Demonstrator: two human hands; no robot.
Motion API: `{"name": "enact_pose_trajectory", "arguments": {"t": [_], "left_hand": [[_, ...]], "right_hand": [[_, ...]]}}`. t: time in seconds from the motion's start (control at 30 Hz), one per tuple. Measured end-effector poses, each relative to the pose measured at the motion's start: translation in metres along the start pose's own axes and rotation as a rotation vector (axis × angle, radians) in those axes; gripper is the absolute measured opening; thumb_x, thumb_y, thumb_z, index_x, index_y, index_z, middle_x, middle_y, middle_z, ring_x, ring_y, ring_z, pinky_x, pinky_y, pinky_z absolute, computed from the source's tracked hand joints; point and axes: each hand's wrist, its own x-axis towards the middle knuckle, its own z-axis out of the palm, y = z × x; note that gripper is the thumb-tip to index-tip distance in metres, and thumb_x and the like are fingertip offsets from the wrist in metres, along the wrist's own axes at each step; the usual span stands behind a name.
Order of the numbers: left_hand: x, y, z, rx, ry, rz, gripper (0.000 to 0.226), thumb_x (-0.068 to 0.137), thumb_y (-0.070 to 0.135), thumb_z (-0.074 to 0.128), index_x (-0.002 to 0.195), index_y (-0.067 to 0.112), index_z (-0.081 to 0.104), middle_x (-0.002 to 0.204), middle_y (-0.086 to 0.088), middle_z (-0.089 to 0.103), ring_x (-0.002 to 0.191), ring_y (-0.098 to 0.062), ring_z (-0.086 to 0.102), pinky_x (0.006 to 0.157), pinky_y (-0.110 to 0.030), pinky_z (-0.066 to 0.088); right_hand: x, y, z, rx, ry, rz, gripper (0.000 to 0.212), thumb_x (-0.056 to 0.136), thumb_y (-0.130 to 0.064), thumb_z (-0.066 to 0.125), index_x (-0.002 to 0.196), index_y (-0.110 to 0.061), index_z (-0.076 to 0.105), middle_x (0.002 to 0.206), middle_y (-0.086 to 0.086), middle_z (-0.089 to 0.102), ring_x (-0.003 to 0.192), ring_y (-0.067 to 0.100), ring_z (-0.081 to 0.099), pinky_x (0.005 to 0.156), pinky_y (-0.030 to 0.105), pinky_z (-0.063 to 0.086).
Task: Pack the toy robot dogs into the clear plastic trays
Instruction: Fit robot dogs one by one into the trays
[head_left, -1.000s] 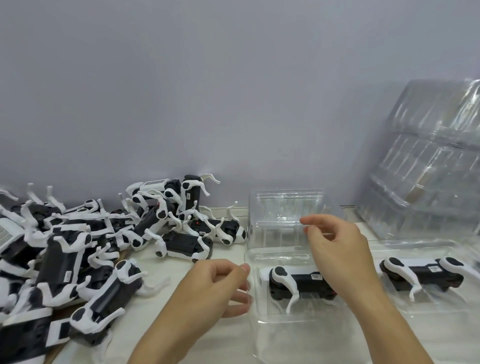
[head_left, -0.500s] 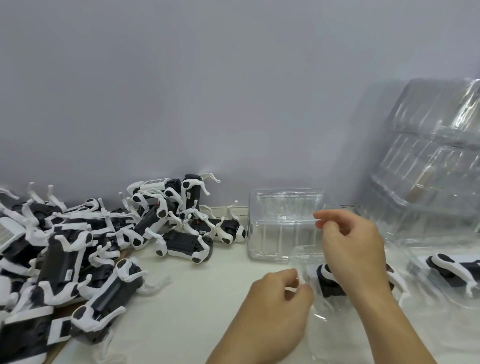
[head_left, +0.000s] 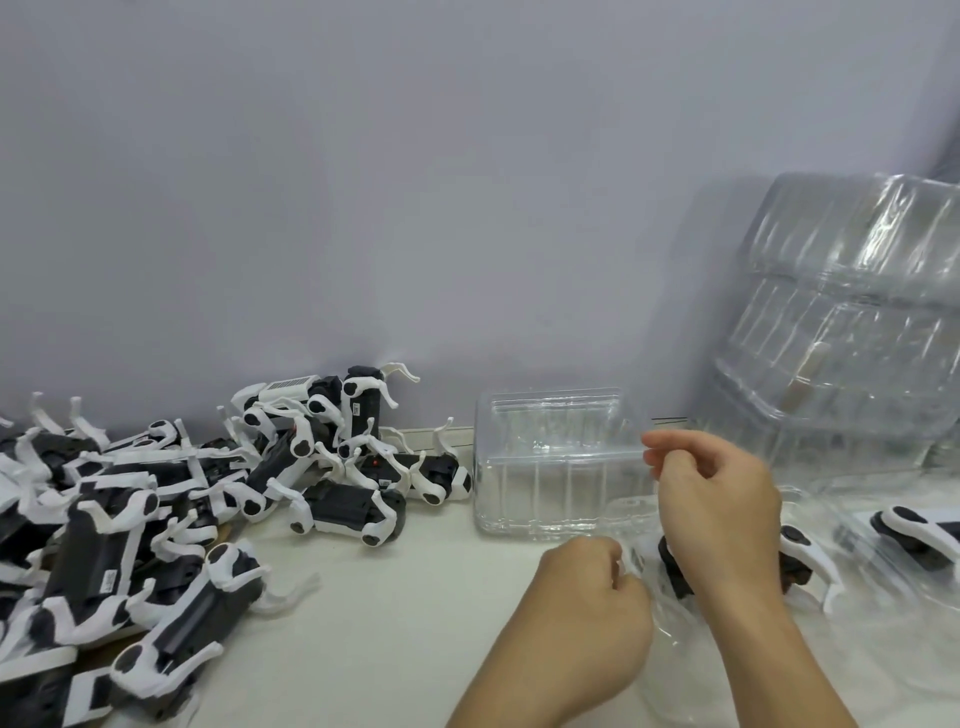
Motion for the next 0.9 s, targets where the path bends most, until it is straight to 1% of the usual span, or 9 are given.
{"name": "enact_pose_trajectory", "arguments": {"t": [0.07,0.17,0.27,0.33,0.4,0.5,0.6,0.7,0.9], "left_hand": [[0.003,-0.004,-0.002,0.033,0.048,0.002,0.019,0.085,0.024,0.041,0.085,0.013,0.057,0.086,0.004,0.060,0.070,-0.012,0.054,0.067,-0.025,0.042],[0.012,-0.009,-0.014,0.213,0.140,0.002,0.026,0.091,0.033,0.050,0.112,0.028,0.065,0.111,0.008,0.062,0.077,-0.001,0.060,0.068,-0.016,0.044],[0.028,-0.006,-0.035,0.364,0.277,0.104,0.020,0.091,0.030,0.059,0.109,0.025,0.068,0.098,0.007,0.064,0.080,-0.008,0.062,0.074,-0.022,0.051],[0.046,-0.004,-0.050,0.443,0.361,0.225,0.019,0.091,0.026,0.062,0.110,0.024,0.066,0.101,0.006,0.058,0.098,-0.013,0.058,0.087,-0.027,0.047],[0.065,-0.003,-0.062,0.557,0.357,0.316,0.028,0.093,0.026,0.064,0.121,0.024,0.061,0.115,0.005,0.053,0.117,-0.015,0.045,0.098,-0.028,0.037],[0.088,-0.002,-0.069,0.775,0.193,0.311,0.035,0.096,0.034,0.062,0.129,0.023,0.059,0.129,0.004,0.055,0.129,-0.018,0.039,0.108,-0.038,0.028],[0.099,0.000,-0.072,0.764,0.054,0.308,0.019,0.097,0.029,0.062,0.111,0.018,0.068,0.110,0.003,0.068,0.108,-0.018,0.056,0.103,-0.040,0.037],[0.103,0.003,-0.082,0.634,0.111,0.312,0.007,0.092,0.013,0.065,0.088,0.012,0.072,0.088,0.003,0.073,0.079,-0.012,0.060,0.079,-0.032,0.049],[0.106,0.007,-0.097,0.493,0.176,0.290,0.008,0.089,0.012,0.069,0.090,0.006,0.074,0.088,-0.012,0.074,0.089,-0.031,0.065,0.082,-0.040,0.053]], "right_hand": [[0.001,0.001,-0.002,-0.004,0.004,0.010,0.036,0.086,-0.004,0.046,0.081,-0.028,0.072,0.076,-0.008,0.070,0.073,0.007,0.065,0.062,0.020,0.043],[0.003,0.002,-0.004,-0.017,0.007,0.027,0.035,0.086,-0.004,0.046,0.082,-0.029,0.071,0.076,-0.008,0.069,0.067,0.004,0.063,0.058,0.018,0.042],[0.004,0.004,-0.005,-0.029,0.002,0.045,0.035,0.086,-0.003,0.047,0.084,-0.028,0.071,0.075,-0.008,0.068,0.057,0.003,0.060,0.053,0.024,0.044],[0.005,0.006,-0.005,-0.033,-0.006,0.049,0.036,0.085,-0.002,0.047,0.085,-0.028,0.071,0.077,-0.008,0.068,0.053,0.007,0.058,0.053,0.026,0.045],[0.006,0.007,-0.003,-0.053,-0.025,0.041,0.035,0.086,-0.002,0.047,0.087,-0.026,0.071,0.081,-0.008,0.068,0.055,0.005,0.059,0.051,0.020,0.043],[0.007,0.007,-0.001,-0.084,-0.055,0.033,0.032,0.088,-0.003,0.048,0.091,-0.026,0.070,0.087,-0.009,0.068,0.056,0.006,0.059,0.053,0.019,0.041],[0.007,0.007,0.001,-0.093,-0.069,0.026,0.030,0.088,-0.005,0.049,0.092,-0.026,0.070,0.085,-0.012,0.068,0.056,0.006,0.059,0.053,0.020,0.040],[0.009,0.007,0.002,-0.091,-0.076,0.023,0.031,0.088,-0.004,0.049,0.091,-0.026,0.070,0.084,-0.012,0.068,0.055,0.002,0.058,0.050,0.016,0.039],[0.010,0.008,0.003,-0.089,-0.076,0.015,0.030,0.088,-0.004,0.049,0.096,-0.024,0.071,0.083,-0.015,0.066,0.067,-0.009,0.058,0.052,0.010,0.039]]}}
